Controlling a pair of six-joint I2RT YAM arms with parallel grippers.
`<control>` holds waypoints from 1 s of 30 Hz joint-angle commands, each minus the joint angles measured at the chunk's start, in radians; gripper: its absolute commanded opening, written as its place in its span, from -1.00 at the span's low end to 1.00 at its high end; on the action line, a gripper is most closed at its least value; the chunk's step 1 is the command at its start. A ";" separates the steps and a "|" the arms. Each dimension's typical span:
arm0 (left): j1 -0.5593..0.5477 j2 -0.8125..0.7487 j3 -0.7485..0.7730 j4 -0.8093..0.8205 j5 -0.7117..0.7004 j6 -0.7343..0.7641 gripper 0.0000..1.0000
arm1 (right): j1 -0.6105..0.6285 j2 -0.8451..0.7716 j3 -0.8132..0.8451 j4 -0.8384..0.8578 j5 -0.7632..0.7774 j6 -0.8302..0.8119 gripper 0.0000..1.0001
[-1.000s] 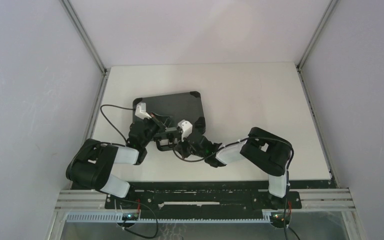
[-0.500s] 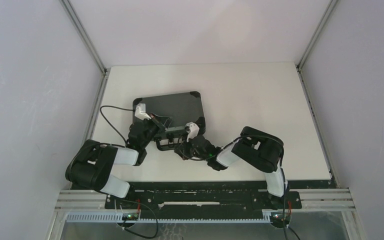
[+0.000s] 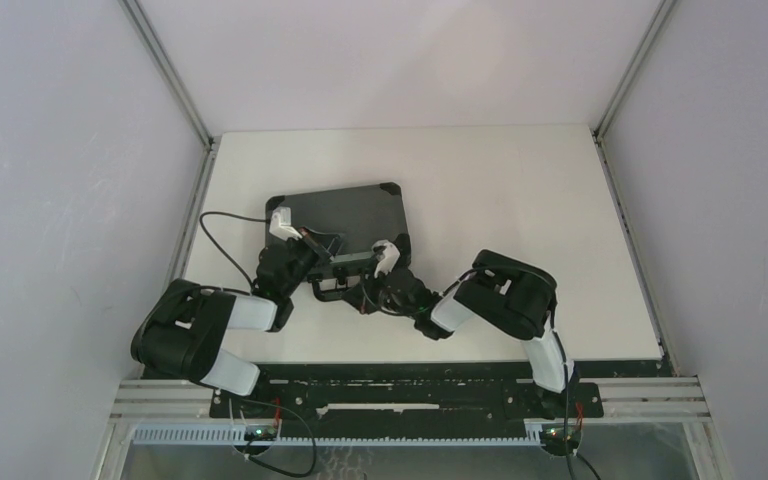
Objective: Pack up texas hold em set
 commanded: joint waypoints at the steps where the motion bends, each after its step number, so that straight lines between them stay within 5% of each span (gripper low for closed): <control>1: 0.012 0.069 -0.063 -0.270 -0.030 0.047 -0.99 | -0.027 0.001 0.056 0.083 -0.043 0.016 -1.00; 15: 0.012 0.084 -0.061 -0.265 -0.027 0.050 -1.00 | -0.134 0.010 0.197 -0.039 -0.061 -0.100 -1.00; 30: 0.013 0.083 -0.068 -0.238 -0.016 0.039 -1.00 | 0.001 -0.303 -0.038 -0.117 0.109 -0.294 -1.00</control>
